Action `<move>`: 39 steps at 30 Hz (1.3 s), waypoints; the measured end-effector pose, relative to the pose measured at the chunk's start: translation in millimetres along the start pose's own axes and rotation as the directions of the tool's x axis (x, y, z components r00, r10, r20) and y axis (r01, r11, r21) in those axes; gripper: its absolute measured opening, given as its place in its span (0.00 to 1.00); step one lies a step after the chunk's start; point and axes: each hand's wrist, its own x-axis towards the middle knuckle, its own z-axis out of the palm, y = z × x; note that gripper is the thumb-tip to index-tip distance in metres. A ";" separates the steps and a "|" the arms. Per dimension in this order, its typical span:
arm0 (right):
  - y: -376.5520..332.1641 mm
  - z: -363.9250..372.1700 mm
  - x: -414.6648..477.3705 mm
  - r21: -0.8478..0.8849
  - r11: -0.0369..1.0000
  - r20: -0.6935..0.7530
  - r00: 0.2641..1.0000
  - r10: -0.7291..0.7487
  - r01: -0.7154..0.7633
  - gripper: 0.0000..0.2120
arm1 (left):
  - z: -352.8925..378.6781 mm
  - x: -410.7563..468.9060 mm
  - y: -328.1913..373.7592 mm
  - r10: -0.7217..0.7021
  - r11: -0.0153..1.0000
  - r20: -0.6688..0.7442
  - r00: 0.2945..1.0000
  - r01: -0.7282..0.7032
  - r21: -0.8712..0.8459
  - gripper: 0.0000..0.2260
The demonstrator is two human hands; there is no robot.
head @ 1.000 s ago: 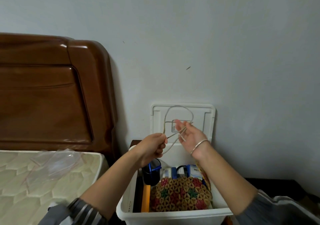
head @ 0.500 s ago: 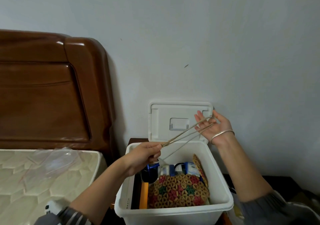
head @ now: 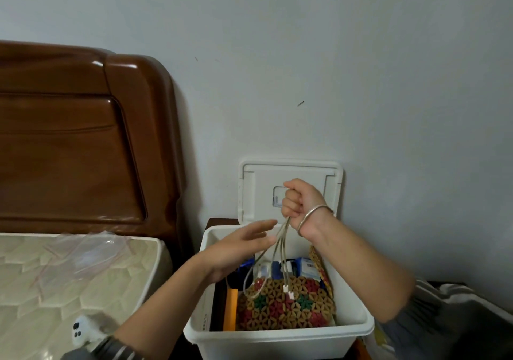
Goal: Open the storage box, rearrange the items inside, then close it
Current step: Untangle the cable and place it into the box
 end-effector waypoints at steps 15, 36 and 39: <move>-5.7 -63.8 20.6 0.120 0.992 -0.083 0.996 -0.035 0.044 0.22 | -8.9 -9.6 5.1 -0.015 1.000 0.005 1.000 0.015 0.005 0.14; 57.3 -49.5 0.5 -0.855 -0.129 0.504 0.863 0.024 0.503 0.10 | -34.4 -0.5 13.1 0.126 0.792 -0.081 0.989 -0.051 0.609 0.13; 58.8 -49.2 -1.1 -0.907 0.000 0.421 0.906 -0.034 0.421 0.08 | -30.2 -4.2 -4.9 0.096 0.946 -0.177 0.979 -0.034 0.322 0.15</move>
